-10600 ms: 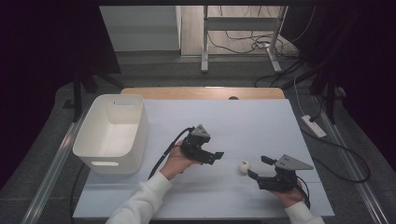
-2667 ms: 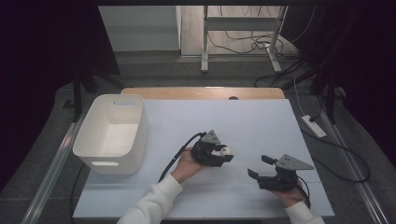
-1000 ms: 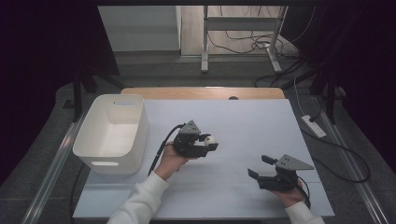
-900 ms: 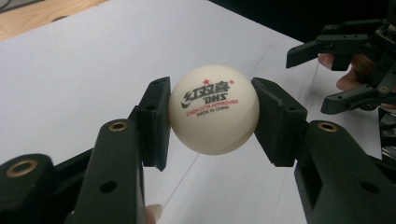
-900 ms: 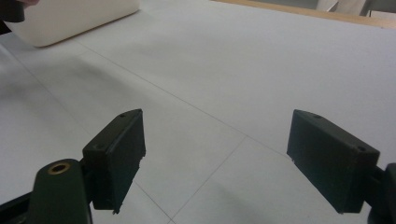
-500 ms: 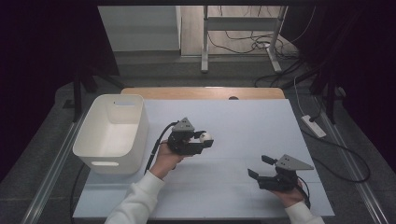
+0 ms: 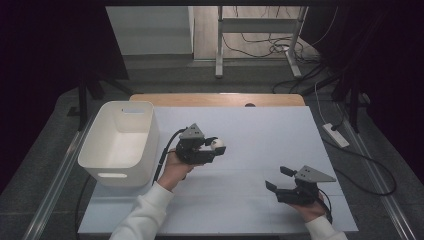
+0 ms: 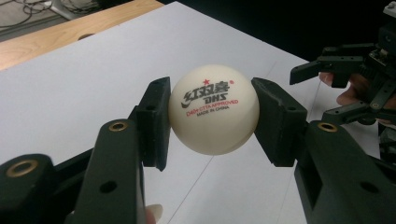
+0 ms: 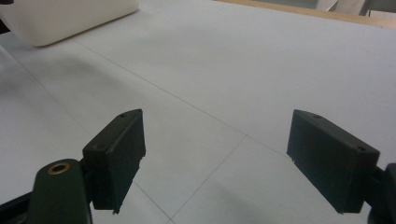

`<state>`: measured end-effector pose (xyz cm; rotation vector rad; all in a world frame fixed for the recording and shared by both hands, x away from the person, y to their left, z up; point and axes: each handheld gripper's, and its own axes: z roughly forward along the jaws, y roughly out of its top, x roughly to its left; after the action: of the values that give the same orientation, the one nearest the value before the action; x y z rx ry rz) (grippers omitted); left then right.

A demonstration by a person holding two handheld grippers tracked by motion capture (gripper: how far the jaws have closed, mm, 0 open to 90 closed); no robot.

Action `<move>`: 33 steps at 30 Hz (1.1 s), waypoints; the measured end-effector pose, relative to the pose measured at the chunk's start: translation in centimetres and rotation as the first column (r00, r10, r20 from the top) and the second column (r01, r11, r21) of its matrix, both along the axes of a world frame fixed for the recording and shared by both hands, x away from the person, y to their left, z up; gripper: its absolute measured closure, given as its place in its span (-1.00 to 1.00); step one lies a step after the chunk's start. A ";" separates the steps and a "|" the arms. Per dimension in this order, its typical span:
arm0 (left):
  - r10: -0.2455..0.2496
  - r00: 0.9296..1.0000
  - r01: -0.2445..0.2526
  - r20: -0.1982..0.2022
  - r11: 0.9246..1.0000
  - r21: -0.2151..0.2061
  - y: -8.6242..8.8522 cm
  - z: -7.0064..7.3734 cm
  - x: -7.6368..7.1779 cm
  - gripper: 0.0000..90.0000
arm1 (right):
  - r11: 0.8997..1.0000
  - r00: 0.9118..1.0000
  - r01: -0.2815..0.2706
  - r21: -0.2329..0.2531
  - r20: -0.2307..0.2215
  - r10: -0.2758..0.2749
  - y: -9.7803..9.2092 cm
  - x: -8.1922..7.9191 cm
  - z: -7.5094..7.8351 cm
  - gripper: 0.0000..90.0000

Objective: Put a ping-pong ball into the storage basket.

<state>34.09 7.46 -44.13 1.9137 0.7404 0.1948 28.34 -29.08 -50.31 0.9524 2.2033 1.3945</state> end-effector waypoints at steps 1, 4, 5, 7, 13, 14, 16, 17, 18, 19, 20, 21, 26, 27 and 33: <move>0.003 1.000 -0.003 0.004 1.000 0.001 0.1 0.1 0.0 0.13 | 1.000 1.000 0.000 0.001 0.000 0.000 0.0 0.0 0.0 -0.57; 0.009 1.000 -0.009 0.007 1.000 -0.001 0.3 0.3 0.0 0.13 | 1.000 1.000 -0.001 0.000 -0.001 0.001 0.0 0.0 0.0 -0.57; 0.011 1.000 -0.011 0.009 1.000 -0.004 0.4 0.3 0.0 0.13 | 1.000 1.000 0.000 0.001 -0.003 0.000 0.0 0.0 0.0 -0.57; 0.015 1.000 -0.015 0.011 1.000 -0.008 0.6 0.5 0.1 0.13 | 1.000 1.000 -0.001 0.001 -0.003 0.001 0.0 0.0 0.0 -0.57; 0.031 0.999 -0.031 0.021 1.000 -0.003 1.2 1.1 0.2 0.13 | 1.000 1.000 0.000 0.005 0.002 0.000 0.0 0.0 0.0 -0.58; 0.034 0.999 -0.034 0.024 0.999 -0.002 1.3 1.2 0.2 0.13 | 1.000 1.000 0.000 0.005 0.002 0.000 0.0 0.0 0.0 -0.58; 0.035 0.999 -0.035 0.027 0.999 -0.004 1.5 1.5 0.2 0.13 | 1.000 1.000 0.000 0.006 0.004 0.000 0.0 0.0 0.0 -0.58; 0.038 0.999 -0.037 0.029 0.999 -0.003 1.5 1.5 0.2 0.13 | 1.000 1.000 0.000 0.006 0.005 0.000 0.0 0.0 0.0 -0.57; 0.039 0.999 -0.039 0.032 0.999 -0.001 1.6 1.6 0.2 0.13 | 1.000 1.000 0.000 0.006 0.004 0.000 0.0 0.0 0.0 -0.57; 0.040 0.999 -0.040 0.034 0.999 -0.002 1.7 1.7 0.2 0.13 | 1.000 1.000 0.000 0.006 0.004 0.000 0.0 0.0 0.0 -0.58; 0.042 0.999 -0.041 0.035 0.999 -0.005 1.7 1.8 0.2 0.13 | 1.000 1.000 0.000 0.004 0.003 0.000 0.0 0.0 0.0 -0.58; 0.044 0.998 -0.044 0.038 0.999 -0.005 1.8 1.9 0.2 0.13 | 1.000 1.000 0.000 0.004 0.003 0.000 0.0 0.0 0.0 -0.57; 0.054 0.998 -0.053 0.045 0.999 -0.009 2.1 2.1 0.2 0.13 | 1.000 1.000 -0.001 0.000 0.004 0.001 0.0 0.0 0.1 -0.57; 0.056 0.997 -0.056 0.046 0.998 -0.011 2.1 2.2 0.2 0.13 | 1.000 1.000 -0.001 0.000 0.005 0.001 0.0 0.0 0.0 -0.57; 0.071 0.996 -0.070 0.051 0.997 -0.021 2.8 2.4 0.3 0.13 | 1.000 1.000 -0.001 0.002 0.004 0.001 0.0 -0.1 0.0 -0.57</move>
<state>34.38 10.29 -41.68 1.8587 0.7727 0.2789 28.29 -29.09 -50.27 0.9484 2.1996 1.3984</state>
